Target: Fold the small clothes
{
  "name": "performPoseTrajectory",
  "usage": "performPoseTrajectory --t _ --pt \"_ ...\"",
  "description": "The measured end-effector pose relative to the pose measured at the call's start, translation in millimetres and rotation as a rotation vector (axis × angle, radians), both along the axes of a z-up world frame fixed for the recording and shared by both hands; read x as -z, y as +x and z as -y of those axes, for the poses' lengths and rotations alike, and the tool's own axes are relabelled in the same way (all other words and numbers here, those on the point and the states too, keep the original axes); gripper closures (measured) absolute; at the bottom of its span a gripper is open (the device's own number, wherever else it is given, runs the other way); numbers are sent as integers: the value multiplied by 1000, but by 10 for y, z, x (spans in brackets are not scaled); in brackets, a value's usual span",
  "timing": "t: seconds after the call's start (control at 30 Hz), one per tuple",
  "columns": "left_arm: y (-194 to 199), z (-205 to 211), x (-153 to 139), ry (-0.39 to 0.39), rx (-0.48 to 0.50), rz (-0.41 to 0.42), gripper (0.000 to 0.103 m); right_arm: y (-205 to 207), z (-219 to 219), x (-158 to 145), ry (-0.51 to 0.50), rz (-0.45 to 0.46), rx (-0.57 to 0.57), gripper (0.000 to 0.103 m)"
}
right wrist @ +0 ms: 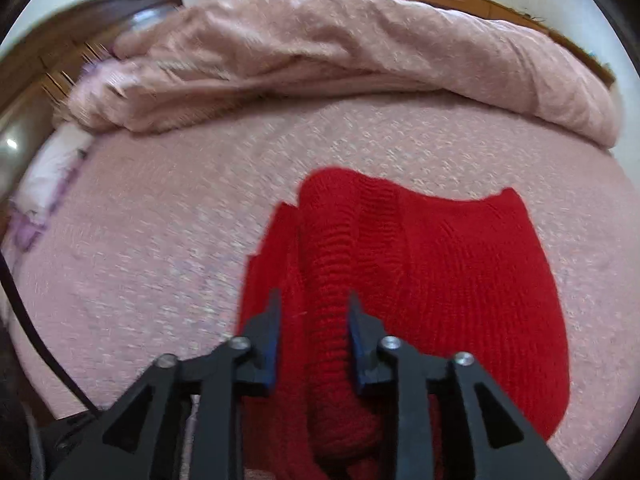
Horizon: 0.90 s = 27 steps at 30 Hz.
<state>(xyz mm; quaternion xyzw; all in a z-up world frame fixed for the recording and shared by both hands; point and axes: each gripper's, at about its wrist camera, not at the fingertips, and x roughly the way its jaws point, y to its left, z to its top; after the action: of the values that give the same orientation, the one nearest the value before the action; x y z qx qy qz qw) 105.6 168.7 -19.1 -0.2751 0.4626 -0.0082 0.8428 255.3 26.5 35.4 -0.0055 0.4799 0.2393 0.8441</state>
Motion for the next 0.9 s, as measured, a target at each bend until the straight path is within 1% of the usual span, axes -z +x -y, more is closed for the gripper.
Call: performPoseTrajectory --t 0.03,0.07,0.1,0.13,0.17,0.2,0.27,0.3,0.37,0.4,0.43,0.47,0.5,0.57,0.6,0.67,0.73,0.8,0.83,0.9 --pt "3 6 -7 -3 -1 1 103 1 84 -75 90 -16 -23 62" --pt "5 11 -13 -8 -1 4 103 5 171 -162 154 -24 -41 60" --pt "4 16 -31 -14 -4 7 102 -6 261 -260 179 -9 -46 60" --pt "-11 7 -39 -29 -7 15 97 -26 334 -332 187 13 -48 59" --pt "-28 -7 -47 -41 -9 20 92 -61 448 -420 191 42 -54 54" --pt "-45 -21 -59 -58 -12 26 90 -100 555 -478 189 63 -60 52" --pt "-91 -70 -91 -105 -14 46 79 -202 827 -538 173 110 -65 48" --pt "-115 -86 -107 -142 -10 62 76 -273 980 -534 159 135 -62 47" --pt "-143 -122 -136 -212 -2 95 60 -416 1303 -479 122 184 -41 44" --pt "-150 -140 -150 -261 3 117 54 -508 1464 -436 101 209 -26 44" --pt "-125 -157 -183 -317 9 137 42 -590 1609 -370 81 233 -10 44" --pt "-106 -167 -177 -391 16 156 32 -676 1754 -282 62 261 7 43" --pt "-80 -153 -170 -460 25 164 30 -745 1905 -192 45 282 29 42" --pt "59 -114 -124 -557 49 156 27 -903 2116 28 19 313 87 37" --pt "155 -71 -108 -568 56 138 27 -957 2217 136 14 312 108 37" --pt "338 15 -86 -546 69 99 27 -1033 2307 358 27 288 134 37" --pt "502 87 -66 -524 73 71 27 -1054 2362 516 55 263 152 37" --pt "658 98 -53 -494 46 67 27 -1029 2401 620 94 224 163 37" --pt "742 108 -53 -481 47 54 27 -996 2405 645 115 202 158 37" --pt "923 114 -33 -476 58 23 27 -953 2406 664 127 192 144 37"
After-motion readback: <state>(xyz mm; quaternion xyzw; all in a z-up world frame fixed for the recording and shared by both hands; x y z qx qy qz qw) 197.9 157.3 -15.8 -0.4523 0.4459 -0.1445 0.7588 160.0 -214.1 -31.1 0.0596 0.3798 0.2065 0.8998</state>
